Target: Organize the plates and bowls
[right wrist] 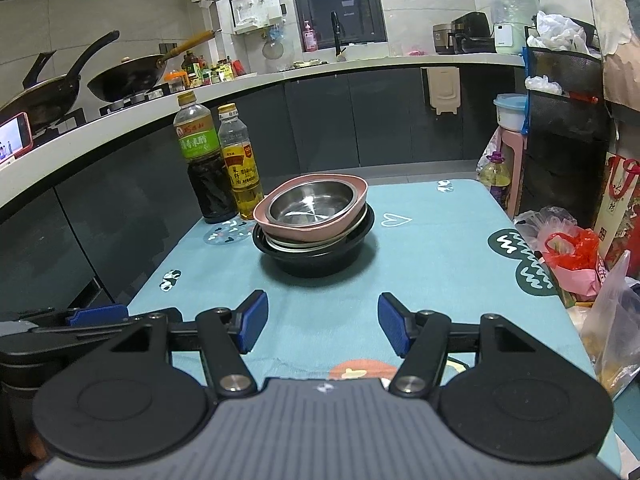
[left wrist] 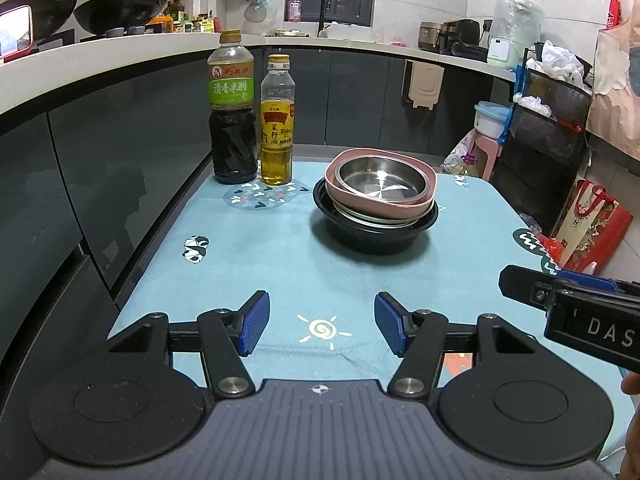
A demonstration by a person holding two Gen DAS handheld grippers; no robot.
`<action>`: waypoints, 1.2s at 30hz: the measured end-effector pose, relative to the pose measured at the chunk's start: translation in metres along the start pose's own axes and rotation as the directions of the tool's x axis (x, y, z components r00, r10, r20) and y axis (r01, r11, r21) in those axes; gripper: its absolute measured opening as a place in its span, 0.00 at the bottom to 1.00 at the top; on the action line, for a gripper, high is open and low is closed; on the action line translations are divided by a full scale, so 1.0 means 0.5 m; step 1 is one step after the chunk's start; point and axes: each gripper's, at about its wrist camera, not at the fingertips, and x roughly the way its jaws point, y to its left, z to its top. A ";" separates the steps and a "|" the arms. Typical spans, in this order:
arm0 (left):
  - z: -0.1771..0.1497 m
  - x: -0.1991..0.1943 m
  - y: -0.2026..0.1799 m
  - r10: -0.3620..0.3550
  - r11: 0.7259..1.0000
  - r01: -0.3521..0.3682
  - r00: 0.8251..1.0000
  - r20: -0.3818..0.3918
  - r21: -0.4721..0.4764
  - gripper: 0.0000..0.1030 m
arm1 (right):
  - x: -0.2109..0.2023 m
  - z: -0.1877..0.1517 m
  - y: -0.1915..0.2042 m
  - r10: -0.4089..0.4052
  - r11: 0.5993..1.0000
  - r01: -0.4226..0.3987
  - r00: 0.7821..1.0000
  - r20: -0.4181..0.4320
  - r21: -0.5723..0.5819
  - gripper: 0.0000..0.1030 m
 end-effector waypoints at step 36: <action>-0.005 0.029 -0.014 0.003 1.000 -0.002 0.999 -0.043 0.026 0.54 | 0.020 -0.009 -0.031 -0.006 0.998 0.008 0.999 -0.039 0.065 0.54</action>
